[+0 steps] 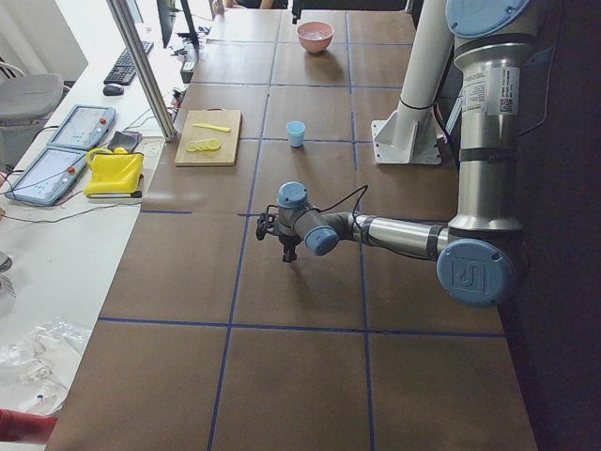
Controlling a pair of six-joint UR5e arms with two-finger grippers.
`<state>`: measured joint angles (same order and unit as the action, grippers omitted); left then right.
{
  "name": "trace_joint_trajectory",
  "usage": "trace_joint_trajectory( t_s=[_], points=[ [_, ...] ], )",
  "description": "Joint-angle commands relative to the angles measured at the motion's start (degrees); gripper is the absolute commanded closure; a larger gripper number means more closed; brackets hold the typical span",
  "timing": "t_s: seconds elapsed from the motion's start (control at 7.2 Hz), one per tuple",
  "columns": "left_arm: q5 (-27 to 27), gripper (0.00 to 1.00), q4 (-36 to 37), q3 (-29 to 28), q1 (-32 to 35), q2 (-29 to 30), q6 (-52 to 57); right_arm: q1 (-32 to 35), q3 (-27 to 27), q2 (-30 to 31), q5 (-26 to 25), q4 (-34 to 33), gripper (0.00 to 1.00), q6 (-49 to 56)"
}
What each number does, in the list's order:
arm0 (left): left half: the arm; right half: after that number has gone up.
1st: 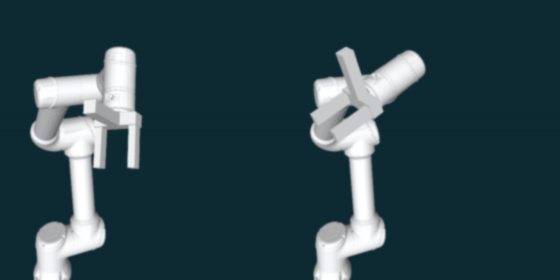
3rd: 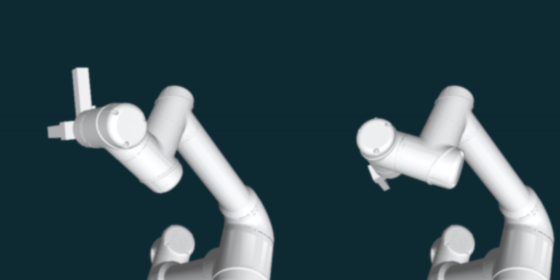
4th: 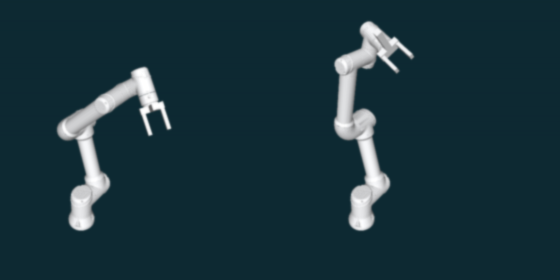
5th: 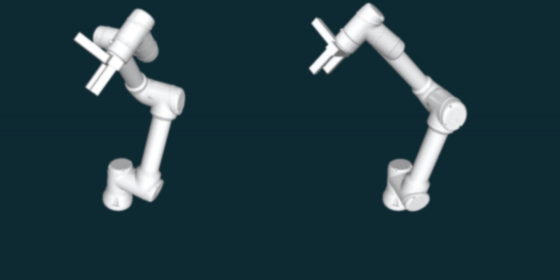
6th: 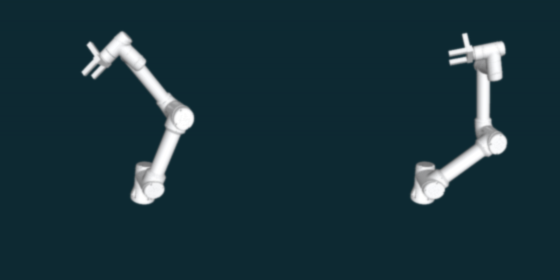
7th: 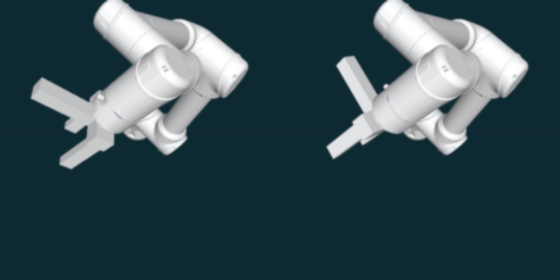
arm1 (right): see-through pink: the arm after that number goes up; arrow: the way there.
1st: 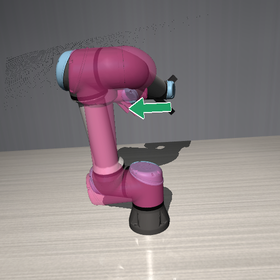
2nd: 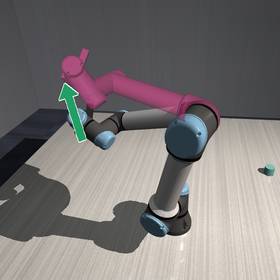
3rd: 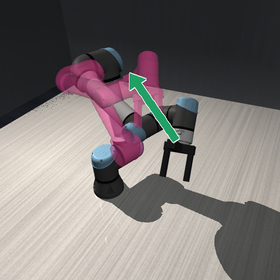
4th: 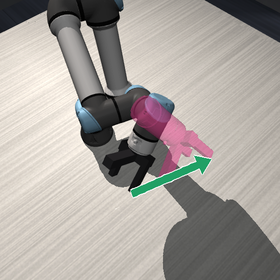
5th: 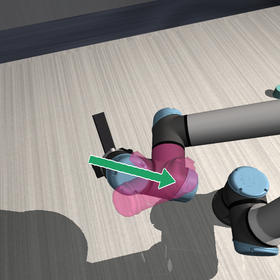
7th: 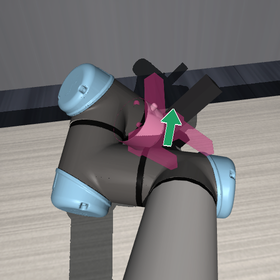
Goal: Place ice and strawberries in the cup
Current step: 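Carry the strawberry with the left gripper over the blue cup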
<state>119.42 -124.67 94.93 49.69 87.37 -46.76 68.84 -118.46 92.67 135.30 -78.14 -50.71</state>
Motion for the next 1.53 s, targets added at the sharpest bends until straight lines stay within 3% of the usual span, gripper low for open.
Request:
trace_joint_trajectory(
  t_s=[0.0, 0.28, 0.69, 0.97, 1.11, 1.39],
  points=[
    [3.2, 1.0, 0.3, 4.2, -0.1, 0.7, -6.6, 0.0, 0.0, -0.2, 0.0, -0.1, 0.0, -0.6],
    [4.1, 1.0, 2.1, 7.0, -1.9, 9.0, -16.7, 0.2, 0.2, 0.4, 0.1, -0.1, 0.0, 0.1],
    [1.4, 1.0, 16.2, 7.5, -9.4, 30.3, -29.7, 0.9, 0.2, 0.8, 0.0, 0.0, 0.0, 0.3],
    [-4.4, 1.0, 17.0, 4.8, -15.6, 37.7, -34.5, 0.9, 0.0, 1.1, 0.0, 0.3, 0.0, 0.3],
    [-6.2, 1.0, 17.3, 0.4, -16.1, 42.4, -34.8, 0.9, -0.1, 1.1, 0.1, 0.3, 0.0, 0.3],
    [-6.7, 1.0, 17.5, -2.0, -16.5, 44.3, -34.8, 0.9, -0.2, 1.2, 0.1, 0.4, 0.0, 0.2]
  ],
)
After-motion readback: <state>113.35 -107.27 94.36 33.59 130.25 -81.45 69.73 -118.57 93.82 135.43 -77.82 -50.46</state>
